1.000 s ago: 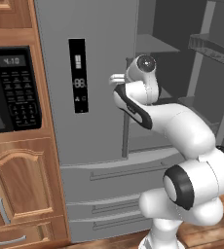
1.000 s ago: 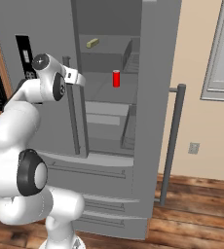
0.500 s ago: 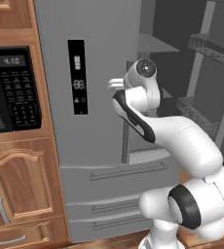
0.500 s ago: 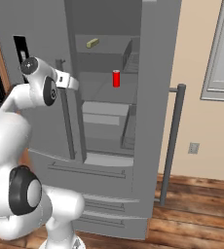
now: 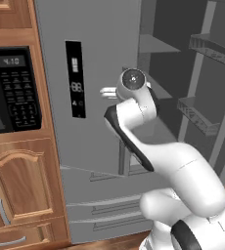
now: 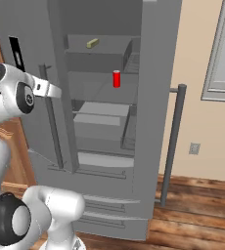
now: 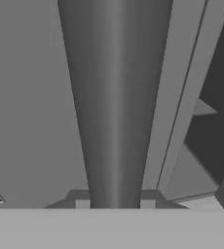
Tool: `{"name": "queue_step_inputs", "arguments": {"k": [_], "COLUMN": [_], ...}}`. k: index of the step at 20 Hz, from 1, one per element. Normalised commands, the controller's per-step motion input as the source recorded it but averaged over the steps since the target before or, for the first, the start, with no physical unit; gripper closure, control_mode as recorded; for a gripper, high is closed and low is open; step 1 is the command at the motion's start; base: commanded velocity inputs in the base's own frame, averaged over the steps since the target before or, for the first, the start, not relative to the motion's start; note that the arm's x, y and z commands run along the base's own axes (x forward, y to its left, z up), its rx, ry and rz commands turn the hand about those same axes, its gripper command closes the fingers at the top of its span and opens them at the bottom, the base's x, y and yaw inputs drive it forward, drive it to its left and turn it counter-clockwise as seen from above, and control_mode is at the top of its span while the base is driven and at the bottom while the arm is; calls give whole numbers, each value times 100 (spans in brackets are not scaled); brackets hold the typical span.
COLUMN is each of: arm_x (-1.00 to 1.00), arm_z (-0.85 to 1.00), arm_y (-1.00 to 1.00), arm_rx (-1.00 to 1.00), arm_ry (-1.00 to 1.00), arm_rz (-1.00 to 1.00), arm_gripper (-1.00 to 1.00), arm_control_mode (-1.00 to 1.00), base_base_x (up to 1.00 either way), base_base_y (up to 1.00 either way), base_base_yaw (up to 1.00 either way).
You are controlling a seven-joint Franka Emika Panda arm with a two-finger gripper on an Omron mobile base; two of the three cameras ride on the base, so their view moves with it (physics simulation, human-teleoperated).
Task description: Retrieve the butter from the fridge and place it on a plate on the dining table. Then retrieve the butter knife by the fridge and place it near the plate.
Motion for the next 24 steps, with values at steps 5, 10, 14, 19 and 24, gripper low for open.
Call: {"name": "queue_step_inputs", "arguments": {"k": [5,10,14,19,24], "arm_x": [-81,-90,-90,-45,-8], "arm_z": [15,6,0,0,0], "arm_y": [46,90,98,85,51], "arm_rx": [-3,-9,-14,-19,-10], "arm_ry": [14,13,12,10,2], "arm_rz": [-15,-21,-21,-19,-13], "arm_gripper": [100,100,100,100,-100], "arm_control_mode": [-100,-100,-100,-100,-100], "base_base_x": [0,0,0,0,0], "base_base_y": [0,0,0,0,0], "base_base_yaw": [0,0,0,0,0]}}
